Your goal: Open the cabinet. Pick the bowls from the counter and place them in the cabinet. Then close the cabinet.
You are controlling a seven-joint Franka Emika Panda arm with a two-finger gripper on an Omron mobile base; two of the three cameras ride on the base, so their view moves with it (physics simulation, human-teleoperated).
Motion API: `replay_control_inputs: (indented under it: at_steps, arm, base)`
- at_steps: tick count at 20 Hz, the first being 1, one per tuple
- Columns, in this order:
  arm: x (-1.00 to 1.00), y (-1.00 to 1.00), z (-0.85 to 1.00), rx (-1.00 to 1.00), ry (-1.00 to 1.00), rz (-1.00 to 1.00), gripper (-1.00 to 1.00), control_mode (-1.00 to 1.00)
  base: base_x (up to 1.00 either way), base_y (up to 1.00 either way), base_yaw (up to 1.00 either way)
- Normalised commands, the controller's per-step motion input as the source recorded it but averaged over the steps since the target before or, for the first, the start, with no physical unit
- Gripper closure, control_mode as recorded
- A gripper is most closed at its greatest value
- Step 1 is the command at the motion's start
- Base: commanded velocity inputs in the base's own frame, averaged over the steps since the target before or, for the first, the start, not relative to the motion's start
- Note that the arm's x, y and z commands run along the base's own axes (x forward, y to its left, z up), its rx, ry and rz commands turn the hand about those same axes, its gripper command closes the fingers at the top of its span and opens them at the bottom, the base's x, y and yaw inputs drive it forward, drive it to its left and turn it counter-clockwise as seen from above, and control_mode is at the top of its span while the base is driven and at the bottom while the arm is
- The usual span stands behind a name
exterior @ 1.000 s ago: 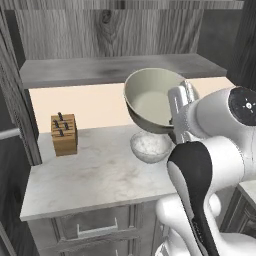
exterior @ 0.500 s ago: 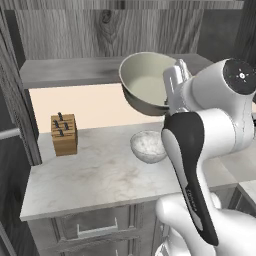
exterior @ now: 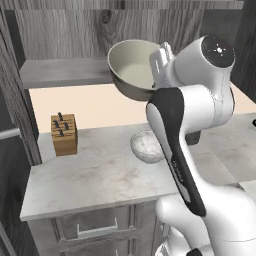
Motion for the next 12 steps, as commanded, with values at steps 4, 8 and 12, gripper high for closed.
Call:
replay_control_inputs:
  at_steps: [4, 8, 12]
  arm:
    - [0.34, 0.26, 0.16, -0.02, 0.00, 0.01, 1.00, -1.00]
    - [0.33, 0.28, 0.10, 0.00, 0.00, 0.02, 1.00, -1.00]
    - [0.30, 0.36, 0.01, 0.00, 0.00, 0.03, 1.00, -1.00]
  base:
    - [0.00, 0.00, 0.00]
    - [0.00, 0.00, 0.00]
    - [0.00, 0.00, 0.00]
